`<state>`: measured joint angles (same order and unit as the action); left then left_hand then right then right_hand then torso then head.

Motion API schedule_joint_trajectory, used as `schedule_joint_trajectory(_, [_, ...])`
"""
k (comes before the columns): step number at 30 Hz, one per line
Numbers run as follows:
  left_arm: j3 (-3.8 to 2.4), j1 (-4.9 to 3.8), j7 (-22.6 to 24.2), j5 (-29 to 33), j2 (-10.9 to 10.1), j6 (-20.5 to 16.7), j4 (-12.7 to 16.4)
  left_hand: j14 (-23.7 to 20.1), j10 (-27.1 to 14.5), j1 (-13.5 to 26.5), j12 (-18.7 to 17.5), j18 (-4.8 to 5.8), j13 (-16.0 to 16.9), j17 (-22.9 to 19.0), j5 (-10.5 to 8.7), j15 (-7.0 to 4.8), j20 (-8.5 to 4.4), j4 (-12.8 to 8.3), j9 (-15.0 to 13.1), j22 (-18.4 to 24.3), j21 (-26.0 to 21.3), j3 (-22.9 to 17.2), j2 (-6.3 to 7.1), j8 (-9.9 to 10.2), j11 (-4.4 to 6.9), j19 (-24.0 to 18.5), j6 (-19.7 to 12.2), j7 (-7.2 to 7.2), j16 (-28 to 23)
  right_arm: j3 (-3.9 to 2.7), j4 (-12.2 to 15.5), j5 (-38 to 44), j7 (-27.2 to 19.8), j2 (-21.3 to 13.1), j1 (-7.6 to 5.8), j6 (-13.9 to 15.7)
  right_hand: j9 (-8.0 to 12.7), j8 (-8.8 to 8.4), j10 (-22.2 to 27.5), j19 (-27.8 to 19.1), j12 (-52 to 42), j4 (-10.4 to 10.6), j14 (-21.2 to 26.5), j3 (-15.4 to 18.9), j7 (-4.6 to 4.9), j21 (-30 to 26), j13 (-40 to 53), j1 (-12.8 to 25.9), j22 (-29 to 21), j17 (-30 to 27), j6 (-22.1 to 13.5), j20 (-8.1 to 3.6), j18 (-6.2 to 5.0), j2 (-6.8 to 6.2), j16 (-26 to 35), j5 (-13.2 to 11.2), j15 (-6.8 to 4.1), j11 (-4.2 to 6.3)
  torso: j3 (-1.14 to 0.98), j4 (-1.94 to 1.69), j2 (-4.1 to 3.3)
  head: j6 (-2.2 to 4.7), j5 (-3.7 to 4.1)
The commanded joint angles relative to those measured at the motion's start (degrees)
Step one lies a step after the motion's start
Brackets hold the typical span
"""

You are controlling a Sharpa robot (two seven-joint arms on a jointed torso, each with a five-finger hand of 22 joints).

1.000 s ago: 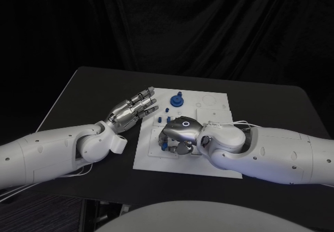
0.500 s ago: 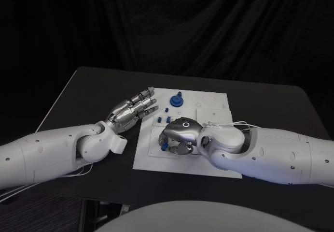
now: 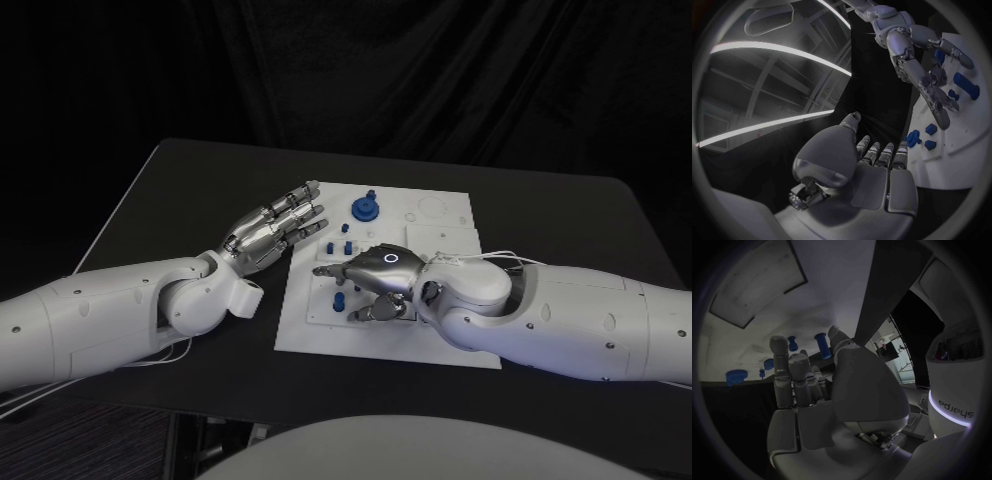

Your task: Assemble the parts on the task board

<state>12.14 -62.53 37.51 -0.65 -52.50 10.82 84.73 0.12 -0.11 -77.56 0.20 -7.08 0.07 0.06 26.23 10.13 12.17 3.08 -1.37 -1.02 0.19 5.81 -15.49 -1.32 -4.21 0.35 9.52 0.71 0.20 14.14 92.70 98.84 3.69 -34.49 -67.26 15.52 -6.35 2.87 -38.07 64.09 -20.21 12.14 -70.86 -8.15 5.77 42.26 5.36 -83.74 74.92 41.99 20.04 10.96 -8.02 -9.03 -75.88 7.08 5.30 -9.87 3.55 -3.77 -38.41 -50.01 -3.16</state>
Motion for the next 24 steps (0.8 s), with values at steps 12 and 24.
schedule_joint_trajectory(12, [-0.05, 0.25, 1.1, 0.1, -0.6, -0.6, 0.0, -0.1, 0.1, 0.7, -0.2, 0.64, -0.1, -0.1, 0.32, 0.37, 0.79, -0.3, -0.1, -0.2, 0.3, -0.6, -0.11, -0.2, -0.28, 0.1, 0.3, -0.45, -0.2, -0.13, 7.9, -17.0, -11.8, -11.9, -4.41, 18.0, -2.9, 5.85, -3.0, 2.5, -10.3, 0.5, -1.5, -1.3, 3.55, 3.5, 2.4, -5.5, 3.8, 2.8, 20.7, -0.67, -0.63, 3.64, -1.5, 6.7, -1.1, 1.18, -0.07, 0.08, 0.06, 0.01, 0.69])
schedule_joint_trajectory(24, [-0.04, 0.27, 1.3, 0.1, -0.9, -1.4, 0.1, -0.1, 0.1, 0.8, -0.2, 0.49, -0.1, -0.1, 0.34, 0.37, 0.93, -0.4, -0.2, -0.3, 0.3, -0.7, -0.06, -0.3, -0.33, 0.2, 0.5, -0.58, -0.2, 0.06, 14.5, -23.2, -4.5, -25.5, -7.52, 16.0, -6.6, 9.61, -43.4, 11.2, -68.2, -0.2, -14.9, -2.1, 1.16, 17.4, 74.8, -1.7, 7.2, 34.8, 36.5, -5.1, 1.95, 3.67, -11.2, 5.9, -6.03, 7.06, 0.01, 0.07, 0.32, 0.01, 3.14])
